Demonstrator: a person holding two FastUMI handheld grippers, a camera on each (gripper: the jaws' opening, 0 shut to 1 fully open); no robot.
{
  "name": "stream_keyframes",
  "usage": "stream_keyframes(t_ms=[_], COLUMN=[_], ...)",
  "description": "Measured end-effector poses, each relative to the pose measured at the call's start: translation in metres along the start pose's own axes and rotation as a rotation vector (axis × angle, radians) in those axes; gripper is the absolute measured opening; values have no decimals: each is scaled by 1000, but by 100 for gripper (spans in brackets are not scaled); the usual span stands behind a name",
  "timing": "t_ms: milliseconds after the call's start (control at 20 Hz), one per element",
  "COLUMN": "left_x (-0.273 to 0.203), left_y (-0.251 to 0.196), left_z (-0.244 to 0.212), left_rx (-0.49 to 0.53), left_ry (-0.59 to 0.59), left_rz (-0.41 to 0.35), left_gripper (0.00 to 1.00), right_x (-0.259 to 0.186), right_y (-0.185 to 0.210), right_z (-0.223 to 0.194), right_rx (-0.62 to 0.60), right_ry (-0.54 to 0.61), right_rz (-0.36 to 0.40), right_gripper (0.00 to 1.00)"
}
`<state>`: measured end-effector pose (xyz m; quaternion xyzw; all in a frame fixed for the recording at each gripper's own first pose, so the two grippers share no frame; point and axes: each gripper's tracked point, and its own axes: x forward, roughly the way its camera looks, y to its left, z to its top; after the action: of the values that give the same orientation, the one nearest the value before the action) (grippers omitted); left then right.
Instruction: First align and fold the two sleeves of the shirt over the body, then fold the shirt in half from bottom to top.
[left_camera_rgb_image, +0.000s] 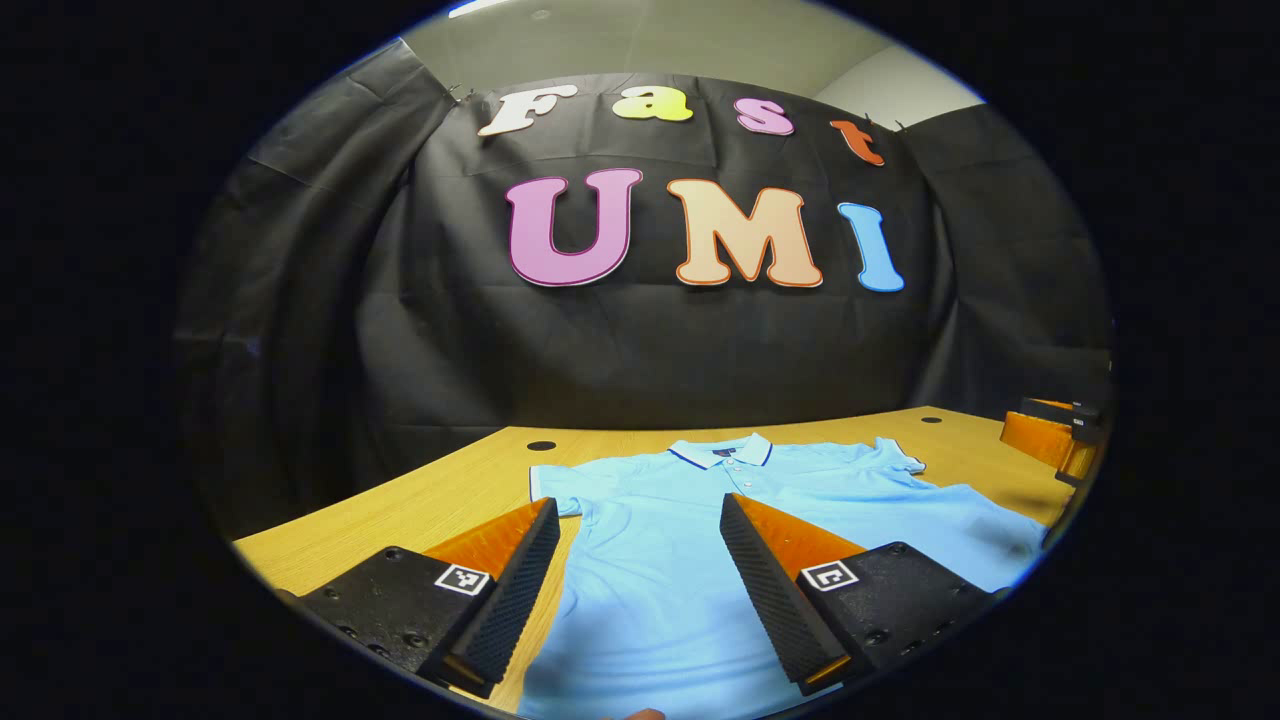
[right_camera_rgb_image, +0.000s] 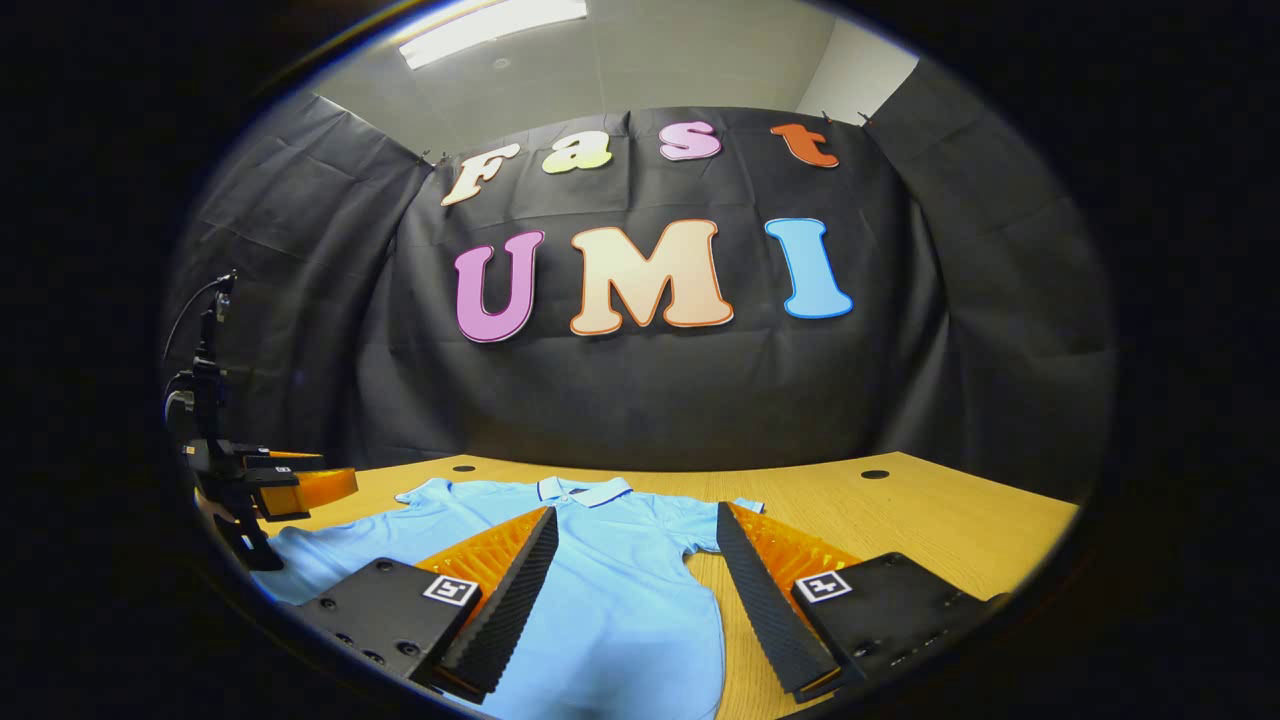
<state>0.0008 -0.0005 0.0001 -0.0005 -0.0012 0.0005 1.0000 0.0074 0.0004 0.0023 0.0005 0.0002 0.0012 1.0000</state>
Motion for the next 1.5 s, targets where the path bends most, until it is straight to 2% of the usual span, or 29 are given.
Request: stream_keyframes(t_ms=[600,750,850,1050,1350,1500], left_x=[-2,-2,-1,-2,-2,-1], left_y=[1,0,0,0,0,0], left_z=[2,1,1,1,1,0], left_rx=[3,3,3,2,2,1], left_ry=[-8,-6,-4,0,2,3], left_rz=[3,3,2,2,0,-1], left_gripper=[96,96,96,96,96,96], right_x=[11,18,28,73,159,196], right_y=[-8,-21,-24,-35,-56,-65], right_z=[-5,-2,16,29,-18,-46], right_rx=[13,-94,-113,-87,-44,-7], right_ry=[12,45,61,178,434,523], right_rz=[-3,-20,-4,33,28,-9], right_gripper=[99,99,99,98,99,99])
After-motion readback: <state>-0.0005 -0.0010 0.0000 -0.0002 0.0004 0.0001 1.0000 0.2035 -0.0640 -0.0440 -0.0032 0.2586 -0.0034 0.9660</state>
